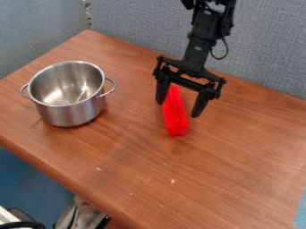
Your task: Move the red object from the metal pot to the table
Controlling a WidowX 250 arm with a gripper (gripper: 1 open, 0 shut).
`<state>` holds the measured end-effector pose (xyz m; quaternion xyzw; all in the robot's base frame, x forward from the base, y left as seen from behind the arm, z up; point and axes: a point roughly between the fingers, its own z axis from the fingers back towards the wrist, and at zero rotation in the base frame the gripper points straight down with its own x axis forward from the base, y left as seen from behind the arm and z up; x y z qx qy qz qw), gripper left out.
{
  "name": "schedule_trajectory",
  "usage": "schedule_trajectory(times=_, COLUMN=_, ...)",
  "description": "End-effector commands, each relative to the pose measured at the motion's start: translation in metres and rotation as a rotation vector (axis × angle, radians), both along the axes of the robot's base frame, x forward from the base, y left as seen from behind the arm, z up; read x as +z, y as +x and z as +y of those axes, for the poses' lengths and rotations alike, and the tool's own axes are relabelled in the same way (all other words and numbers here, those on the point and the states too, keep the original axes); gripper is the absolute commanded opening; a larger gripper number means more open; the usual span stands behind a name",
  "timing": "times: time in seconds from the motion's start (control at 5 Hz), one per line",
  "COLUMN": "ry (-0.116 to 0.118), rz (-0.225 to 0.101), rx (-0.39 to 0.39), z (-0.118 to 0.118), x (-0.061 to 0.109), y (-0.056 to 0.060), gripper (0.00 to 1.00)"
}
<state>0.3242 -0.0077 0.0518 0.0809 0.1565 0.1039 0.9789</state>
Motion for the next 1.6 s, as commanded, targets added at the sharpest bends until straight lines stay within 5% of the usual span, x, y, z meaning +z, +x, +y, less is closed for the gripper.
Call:
schedule_trajectory(times=0.0, ry=-0.003, rz=-0.036, rx=0.01, z=0.013, x=-0.004, y=0.007, gripper=1.0)
schedule_trajectory(times=0.4, ry=-0.023, rz=-0.036, rx=0.033, z=0.036, x=-0.03, y=0.011, gripper=1.0)
schedule_trajectory(times=0.8, ry=0.038, rz=-0.052, rx=0.1, z=0.035, x=-0.033, y=0.006, gripper=1.0)
schedule_trajectory(times=1.2, ry=0.084, rz=-0.071, rx=0.041, z=0.036, x=-0.036, y=-0.004, gripper=1.0)
schedule_trajectory(times=1.4, ry=0.062, rz=-0.065, rx=0.13, z=0.046, x=-0.037, y=-0.006, gripper=1.0)
